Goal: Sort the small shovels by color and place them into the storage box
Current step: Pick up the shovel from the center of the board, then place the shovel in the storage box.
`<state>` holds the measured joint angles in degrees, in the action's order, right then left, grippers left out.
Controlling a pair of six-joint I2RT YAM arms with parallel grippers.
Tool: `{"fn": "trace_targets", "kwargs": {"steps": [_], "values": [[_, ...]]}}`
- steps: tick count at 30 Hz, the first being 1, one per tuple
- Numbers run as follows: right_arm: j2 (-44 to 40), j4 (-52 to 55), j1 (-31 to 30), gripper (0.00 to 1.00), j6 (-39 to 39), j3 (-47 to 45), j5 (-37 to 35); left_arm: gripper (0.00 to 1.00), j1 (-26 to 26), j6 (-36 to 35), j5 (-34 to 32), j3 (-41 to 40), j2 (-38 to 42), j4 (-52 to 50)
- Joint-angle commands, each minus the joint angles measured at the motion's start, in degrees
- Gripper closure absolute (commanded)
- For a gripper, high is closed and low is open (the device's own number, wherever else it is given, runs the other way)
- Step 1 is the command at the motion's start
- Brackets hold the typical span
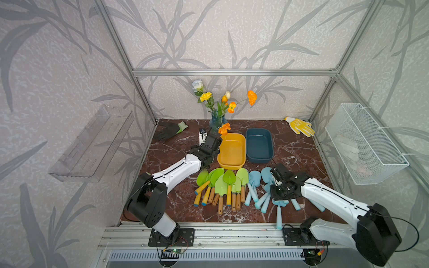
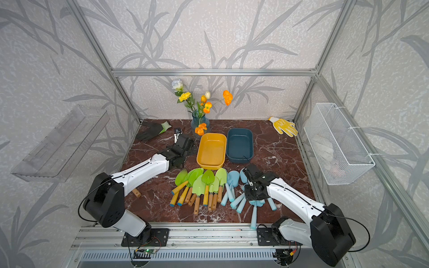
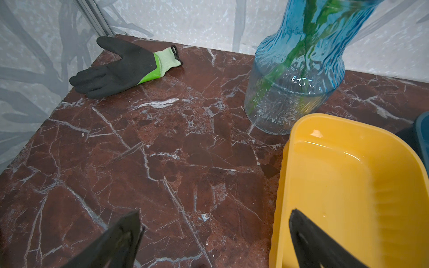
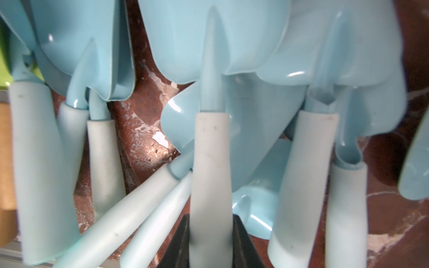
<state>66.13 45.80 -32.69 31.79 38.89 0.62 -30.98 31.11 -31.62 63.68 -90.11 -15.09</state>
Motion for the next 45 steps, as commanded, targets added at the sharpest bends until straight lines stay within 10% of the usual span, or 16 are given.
{"fn": "trace_targets", "kwargs": {"steps": [1, 14, 27, 45], "values": [[-3.9, 5.5, -0.2, 0.85, 4.2, 2.4, -4.7, 0.0, 0.0, 0.6, 0.1, 1.7, -0.6, -1.1], [-0.4, 12.0, 3.7, 0.85, 5.2, 20.6, -9.2, 0.0, 2.0, 0.2, 4.8, 5.2, 0.8, -11.1], [36.4, 2.2, 13.4, 0.85, -8.1, 51.3, 5.3, 0.0, 3.2, -3.1, 21.9, 1.3, 7.4, -31.5], [51.3, -6.0, 18.8, 0.85, -4.2, 49.7, 8.2, 0.0, 2.2, -0.3, 31.8, -11.4, 22.3, -36.9]]}}
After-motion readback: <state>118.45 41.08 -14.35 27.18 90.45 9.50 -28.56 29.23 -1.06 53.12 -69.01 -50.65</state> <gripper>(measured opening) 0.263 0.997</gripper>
